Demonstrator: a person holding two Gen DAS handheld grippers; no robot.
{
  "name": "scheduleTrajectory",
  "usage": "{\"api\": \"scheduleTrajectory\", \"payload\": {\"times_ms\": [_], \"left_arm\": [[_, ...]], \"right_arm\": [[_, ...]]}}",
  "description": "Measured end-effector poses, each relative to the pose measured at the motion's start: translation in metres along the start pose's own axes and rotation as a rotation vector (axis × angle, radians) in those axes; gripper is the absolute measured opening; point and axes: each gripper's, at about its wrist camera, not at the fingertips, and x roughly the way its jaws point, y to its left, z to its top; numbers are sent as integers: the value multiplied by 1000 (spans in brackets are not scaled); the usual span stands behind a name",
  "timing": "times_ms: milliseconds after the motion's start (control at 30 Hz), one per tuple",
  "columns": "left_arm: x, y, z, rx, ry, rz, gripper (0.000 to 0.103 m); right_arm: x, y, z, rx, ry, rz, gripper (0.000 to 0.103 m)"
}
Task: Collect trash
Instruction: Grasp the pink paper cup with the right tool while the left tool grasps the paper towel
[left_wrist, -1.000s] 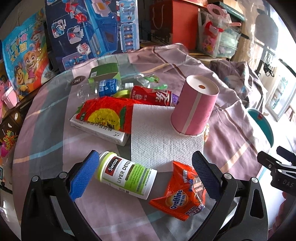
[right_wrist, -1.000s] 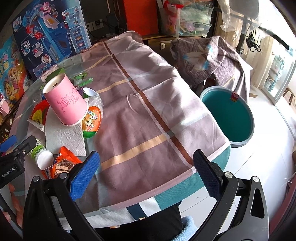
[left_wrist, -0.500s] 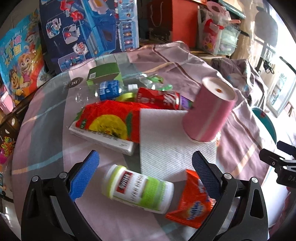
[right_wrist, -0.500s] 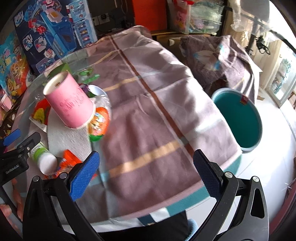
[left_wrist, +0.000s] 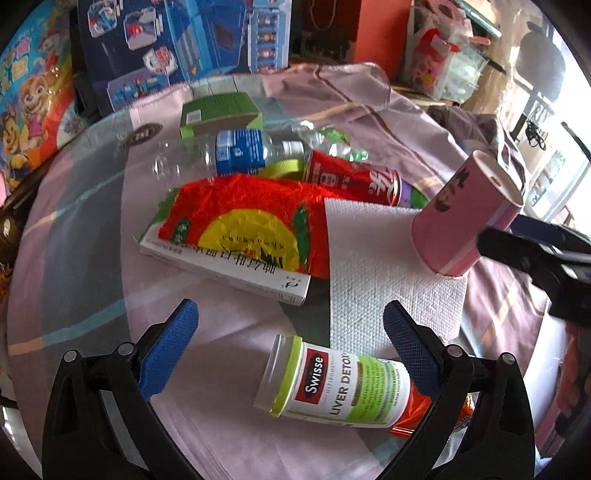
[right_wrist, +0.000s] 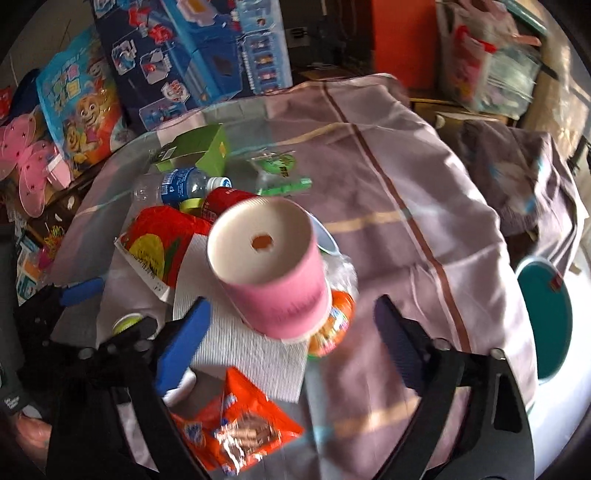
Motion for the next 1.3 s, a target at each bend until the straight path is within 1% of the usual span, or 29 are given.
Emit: {"api": "scheduleTrajectory", "payload": {"times_ms": [33, 67, 100, 133, 200, 300, 333, 400, 467, 567, 600, 700, 833, 933, 967, 1000, 1033, 1100, 1133, 1200, 1233, 1267, 1300], "left_arm": [[1, 0, 0, 0, 4, -8, 100], [2, 1, 1, -2, 9, -19, 100], [2, 1, 3, -6, 13, -34, 100], [3, -1, 4, -5, 13, -43, 100], [2, -6, 7, 4, 17, -68, 100], [4, -19, 10, 32, 28, -97, 100], [7, -28, 11, 58, 43, -118, 100], [12, -45, 11, 101, 71, -151, 100], [19, -59, 11, 134, 97, -169, 100], [37, -77, 8, 172, 143, -146, 100], [46, -82, 7, 178, 169, -145, 100], [60, -92, 6, 191, 211, -134, 100], [71, -105, 4, 213, 226, -96, 100], [74, -105, 6, 190, 212, -72, 100], [74, -104, 5, 175, 207, -68, 98], [74, -104, 4, 167, 204, -61, 90], [75, -104, 3, 165, 197, -34, 87], [73, -103, 4, 153, 182, -1, 72], [71, -101, 4, 142, 178, 1, 67], [66, -97, 6, 115, 172, 1, 39], [65, -95, 7, 98, 173, -6, 34], [64, -93, 9, 89, 174, -5, 24], [63, -93, 10, 79, 172, 0, 21]], "right_arm": [[5, 0, 3, 0, 8, 8, 77], [8, 0, 4, -2, 12, 16, 73], [12, -1, 5, -6, 20, 34, 68], [13, -1, 4, 1, 28, 48, 58], [6, -5, 5, 16, 0, 78, 56], [-8, -14, 7, 26, -35, 89, 56], [-14, -20, 9, 43, -48, 95, 56], [-25, -32, 11, 70, -73, 86, 56], [-28, -44, 11, 96, -80, 77, 57], [-28, -63, 6, 135, -74, 56, 57], [-27, -70, 2, 150, -69, 53, 57], [-24, -84, -4, 182, -50, 54, 57], [-20, -98, -16, 217, -37, 56, 58], [-17, -106, -25, 243, -23, 59, 58], [-16, -108, -27, 247, -19, 60, 58], [-15, -109, -29, 252, -15, 61, 58], [-14, -111, -32, 259, -9, 63, 58], [-12, -114, -36, 269, -2, 64, 58], [-11, -115, -36, 272, 1, 66, 58], [-11, -116, -39, 276, 1, 70, 58], [-11, -116, -39, 276, 0, 72, 58], [-11, -116, -40, 277, 1, 74, 58], [-12, -117, -41, 278, 0, 74, 58]]}}
